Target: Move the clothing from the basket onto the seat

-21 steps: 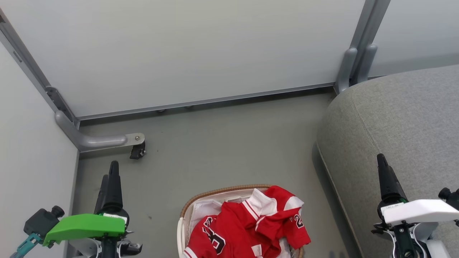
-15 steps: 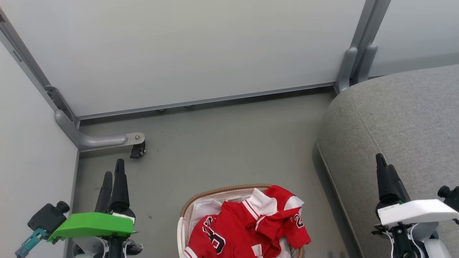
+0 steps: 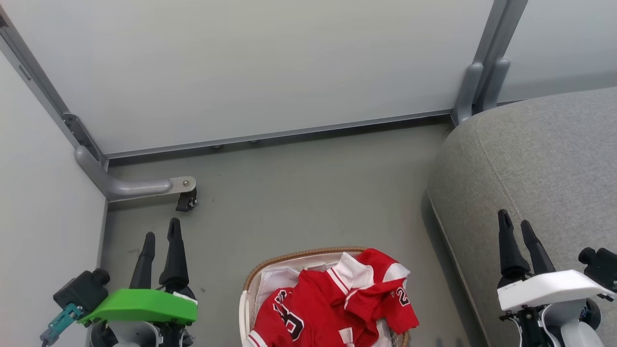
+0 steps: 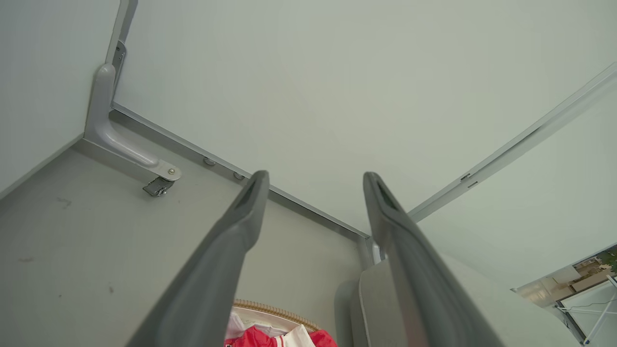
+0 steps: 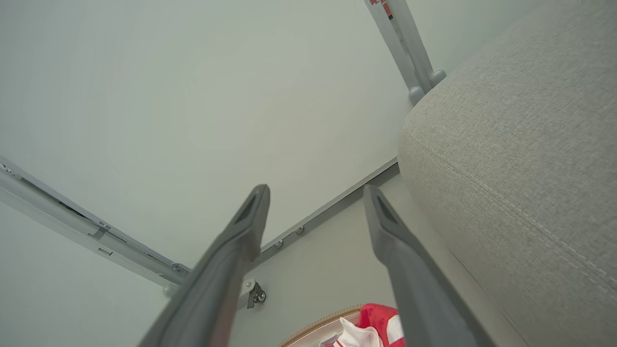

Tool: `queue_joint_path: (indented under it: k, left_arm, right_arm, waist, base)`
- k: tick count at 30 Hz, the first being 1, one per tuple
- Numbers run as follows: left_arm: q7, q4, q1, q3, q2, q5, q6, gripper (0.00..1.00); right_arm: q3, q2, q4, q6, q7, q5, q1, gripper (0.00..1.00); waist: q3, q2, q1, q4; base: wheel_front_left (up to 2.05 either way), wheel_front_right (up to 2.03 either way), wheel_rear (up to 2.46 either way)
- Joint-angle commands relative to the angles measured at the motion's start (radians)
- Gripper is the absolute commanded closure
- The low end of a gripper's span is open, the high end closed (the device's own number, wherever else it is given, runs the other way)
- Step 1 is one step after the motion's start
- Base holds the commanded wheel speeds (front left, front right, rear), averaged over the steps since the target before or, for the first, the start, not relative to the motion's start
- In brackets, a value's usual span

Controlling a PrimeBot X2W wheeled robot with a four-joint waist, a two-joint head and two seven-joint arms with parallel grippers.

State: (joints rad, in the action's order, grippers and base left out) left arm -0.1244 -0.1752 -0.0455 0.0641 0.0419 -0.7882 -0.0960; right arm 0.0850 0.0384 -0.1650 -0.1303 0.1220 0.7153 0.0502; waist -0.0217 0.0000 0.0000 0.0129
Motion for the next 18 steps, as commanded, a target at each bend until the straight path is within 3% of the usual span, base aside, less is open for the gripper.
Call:
queue_joint_path:
  k: [1, 18]
  left_arm:
    - [-0.009, 0.004, 0.005, 0.005, 0.007, 0.037, 0.005, 0.00]
    - [-0.052, -0.034, 0.017, 0.034, 0.009, 0.206, 0.034, 0.00]
  right_arm:
    - [-0.002, 0.007, 0.004, 0.000, 0.011, -0.040, -0.005, 0.00]
    - [-0.037, 0.010, -0.011, 0.000, 0.054, -0.269, -0.004, 0.00]
  waist:
    - [0.000, 0.0000, 0.0000, 0.001]
    - [-0.006, 0.0000, 0.0000, 0.006]
  base:
    - [0.00, 0.00, 0.00]
    - [0.00, 0.00, 0.00]
